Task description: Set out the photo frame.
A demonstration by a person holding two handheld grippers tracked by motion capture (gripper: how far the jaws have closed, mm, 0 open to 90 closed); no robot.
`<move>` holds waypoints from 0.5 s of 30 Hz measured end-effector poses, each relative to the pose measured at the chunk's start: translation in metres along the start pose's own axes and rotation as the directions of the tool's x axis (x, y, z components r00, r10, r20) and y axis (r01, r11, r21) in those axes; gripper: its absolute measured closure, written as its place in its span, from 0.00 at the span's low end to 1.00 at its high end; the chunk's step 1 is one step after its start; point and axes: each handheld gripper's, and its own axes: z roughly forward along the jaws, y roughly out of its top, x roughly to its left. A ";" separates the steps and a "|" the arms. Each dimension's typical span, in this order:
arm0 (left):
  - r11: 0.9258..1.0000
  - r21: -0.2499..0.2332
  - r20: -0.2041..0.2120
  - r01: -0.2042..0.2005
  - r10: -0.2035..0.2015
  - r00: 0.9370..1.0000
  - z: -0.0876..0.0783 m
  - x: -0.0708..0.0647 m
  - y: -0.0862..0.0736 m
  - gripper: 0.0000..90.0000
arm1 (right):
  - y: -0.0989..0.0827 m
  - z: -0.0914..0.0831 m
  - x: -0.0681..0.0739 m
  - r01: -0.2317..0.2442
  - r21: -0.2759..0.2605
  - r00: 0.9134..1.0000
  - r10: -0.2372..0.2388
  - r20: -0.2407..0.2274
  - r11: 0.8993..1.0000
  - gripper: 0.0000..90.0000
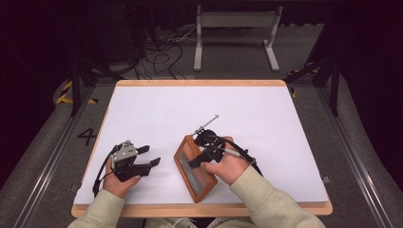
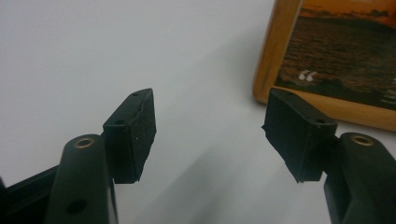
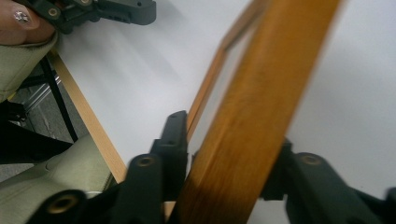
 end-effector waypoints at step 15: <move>1.000 -0.001 -0.006 -0.001 0.001 1.000 -0.001 0.001 0.000 0.38 | 0.006 -0.023 -0.007 0.065 0.046 0.998 -0.065 -0.001 0.997 0.80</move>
